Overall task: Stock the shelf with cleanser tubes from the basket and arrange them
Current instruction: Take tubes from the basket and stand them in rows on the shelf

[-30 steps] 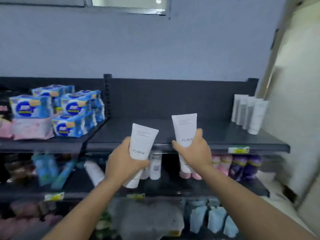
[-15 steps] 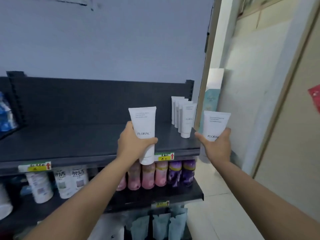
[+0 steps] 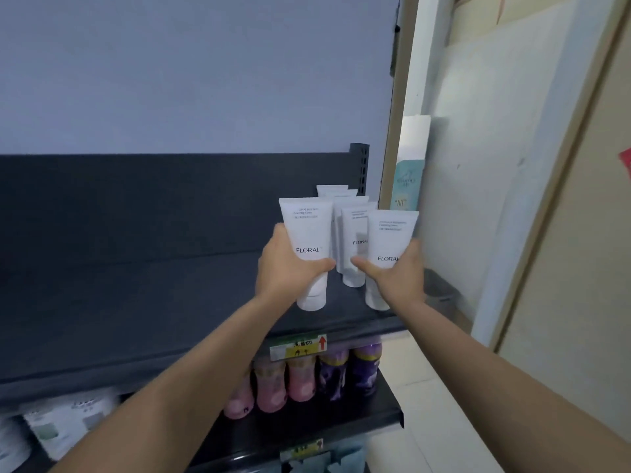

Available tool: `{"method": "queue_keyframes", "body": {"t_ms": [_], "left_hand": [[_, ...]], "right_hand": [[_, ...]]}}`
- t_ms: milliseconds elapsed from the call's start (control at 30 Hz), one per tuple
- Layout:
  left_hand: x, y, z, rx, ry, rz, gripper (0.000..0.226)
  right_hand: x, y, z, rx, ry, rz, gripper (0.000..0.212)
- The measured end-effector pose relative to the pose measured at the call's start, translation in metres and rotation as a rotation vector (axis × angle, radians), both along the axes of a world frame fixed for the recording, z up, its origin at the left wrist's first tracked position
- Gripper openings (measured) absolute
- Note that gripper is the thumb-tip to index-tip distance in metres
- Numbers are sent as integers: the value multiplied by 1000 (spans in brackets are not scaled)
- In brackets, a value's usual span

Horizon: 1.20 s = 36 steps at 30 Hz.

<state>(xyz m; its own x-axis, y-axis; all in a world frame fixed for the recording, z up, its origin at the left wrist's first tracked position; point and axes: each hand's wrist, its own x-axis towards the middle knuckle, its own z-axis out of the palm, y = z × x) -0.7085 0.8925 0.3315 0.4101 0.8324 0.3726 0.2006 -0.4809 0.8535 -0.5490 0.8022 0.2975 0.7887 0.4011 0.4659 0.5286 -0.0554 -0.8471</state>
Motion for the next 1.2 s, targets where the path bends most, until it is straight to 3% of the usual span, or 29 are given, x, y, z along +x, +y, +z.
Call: {"method": "queue_keyframes", "body": {"t_ms": [233,567,733,933,1200], "left_hand": [[35,12,-15,-21,17,6,66],[62,-17,-31,-17,-19,71,65],[77,-40,-33,36,1,21,67],[92,-55,-39,49,-39,26,71],[97,-58,-45,31,-67,38,62]], "right_hand": [[26,34,-11,-87,-11,61,95],[49,28,-6,-72,-83,296,55],[69,18,-6,-133,-4,445,31],[86,13,-6,-186,99,661,23],[85,13,-9,-183,61,732,14]]}}
